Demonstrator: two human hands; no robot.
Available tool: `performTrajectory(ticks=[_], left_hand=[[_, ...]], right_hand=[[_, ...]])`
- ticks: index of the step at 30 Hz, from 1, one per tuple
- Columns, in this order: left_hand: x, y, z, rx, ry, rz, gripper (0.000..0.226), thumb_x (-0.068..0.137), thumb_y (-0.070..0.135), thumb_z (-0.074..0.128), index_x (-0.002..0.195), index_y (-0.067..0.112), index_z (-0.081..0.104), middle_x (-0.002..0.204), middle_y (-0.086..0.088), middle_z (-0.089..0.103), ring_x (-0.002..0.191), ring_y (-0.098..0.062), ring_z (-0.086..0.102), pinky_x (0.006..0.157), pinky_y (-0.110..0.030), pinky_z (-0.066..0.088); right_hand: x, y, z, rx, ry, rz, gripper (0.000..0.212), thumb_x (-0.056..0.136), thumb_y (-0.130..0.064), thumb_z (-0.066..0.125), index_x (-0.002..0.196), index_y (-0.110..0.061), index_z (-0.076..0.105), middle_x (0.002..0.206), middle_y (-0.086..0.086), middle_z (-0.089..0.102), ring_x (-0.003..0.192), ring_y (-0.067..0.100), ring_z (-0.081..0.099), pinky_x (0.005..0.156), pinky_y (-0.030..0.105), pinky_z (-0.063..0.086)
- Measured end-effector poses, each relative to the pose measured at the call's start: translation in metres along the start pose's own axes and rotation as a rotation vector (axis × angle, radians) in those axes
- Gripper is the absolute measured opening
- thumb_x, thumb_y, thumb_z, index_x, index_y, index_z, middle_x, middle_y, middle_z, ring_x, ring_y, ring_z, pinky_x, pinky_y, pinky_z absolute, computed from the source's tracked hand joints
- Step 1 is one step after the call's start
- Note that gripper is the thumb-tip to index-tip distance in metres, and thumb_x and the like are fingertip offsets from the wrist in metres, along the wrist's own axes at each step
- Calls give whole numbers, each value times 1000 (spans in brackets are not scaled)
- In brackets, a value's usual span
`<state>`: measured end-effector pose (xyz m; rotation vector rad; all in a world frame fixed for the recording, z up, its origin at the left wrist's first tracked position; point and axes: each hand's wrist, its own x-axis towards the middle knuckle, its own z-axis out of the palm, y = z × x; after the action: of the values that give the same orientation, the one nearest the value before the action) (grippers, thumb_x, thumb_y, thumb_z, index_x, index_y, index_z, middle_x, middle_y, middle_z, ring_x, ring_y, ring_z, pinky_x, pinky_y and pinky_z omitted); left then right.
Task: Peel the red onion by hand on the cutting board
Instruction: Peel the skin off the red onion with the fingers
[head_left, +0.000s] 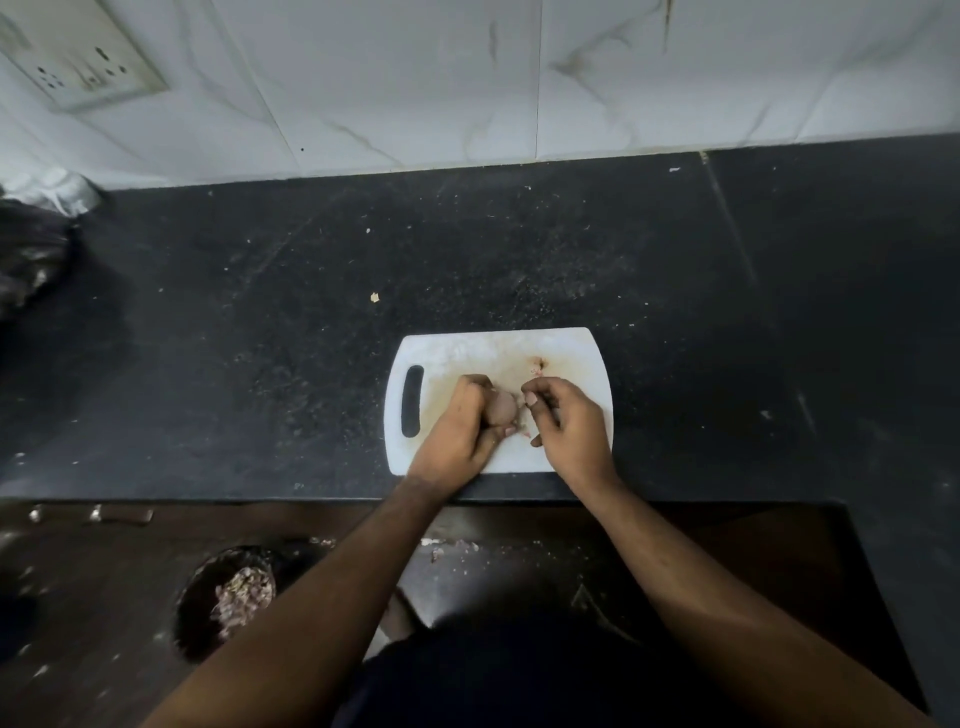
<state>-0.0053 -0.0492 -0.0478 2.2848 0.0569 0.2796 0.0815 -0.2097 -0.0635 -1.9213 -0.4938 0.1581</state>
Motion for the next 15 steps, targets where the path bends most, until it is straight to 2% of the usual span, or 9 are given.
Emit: performTrajectory(ticks=[2,3,5,7,9,11,13,15], left_hand=[[-1,-1,-1,-67,-3,-16,39,95,14,71,124,6,47,125,0,51,106,-3,56,94,-16,45],[0,-2,-2,-92,-12,-23,41,95,13,71,127,8,45,124,1,54,106,0,57,93,-15,46],[0,-5,-2,-110,-28,-34,44,96,12,70,131,10,44,122,0,59,106,-1,60,93,-17,47],[0,-7,-4,-114,-39,-17,43,98,15,67,134,10,45,124,-2,62,109,-7,62,94,-18,49],[1,-10,-5,-121,-37,9,41,99,17,64,135,10,46,127,-3,63,112,-11,62,97,-19,48],[1,-9,-6,-112,-39,49,39,99,15,63,135,11,48,128,-3,60,114,-13,60,99,-23,48],[1,-10,-7,-98,-26,87,37,98,13,63,132,11,50,127,-3,57,114,-15,58,100,-29,49],[3,-11,-8,-117,-14,85,36,97,13,64,130,11,51,125,-3,57,113,-15,59,98,-31,50]], right_hand=[[-4,-3,2,-85,-33,-89,27,103,-8,52,122,-17,69,120,-3,67,107,12,66,90,31,57],[-5,-4,4,-123,-51,-116,30,103,-9,51,125,-18,68,124,-4,65,115,13,63,97,28,52],[-9,-10,5,-160,-64,-130,33,102,-10,50,129,-17,66,129,-6,61,121,11,59,102,23,47],[-11,-13,5,-150,-33,-120,34,98,-6,51,127,-14,68,127,-4,58,118,8,58,102,19,47],[-10,-15,4,-136,16,-101,34,93,4,52,117,-9,71,119,-2,61,111,7,61,98,19,49],[-10,-15,5,-111,88,-48,29,88,11,50,94,-7,72,97,-2,67,94,3,63,88,24,52],[-12,-18,6,-85,158,40,30,87,11,47,73,-12,62,73,-8,61,74,2,58,75,25,48],[-13,-22,8,-47,185,69,29,88,4,45,71,-15,58,67,-11,58,69,2,56,70,22,44]])
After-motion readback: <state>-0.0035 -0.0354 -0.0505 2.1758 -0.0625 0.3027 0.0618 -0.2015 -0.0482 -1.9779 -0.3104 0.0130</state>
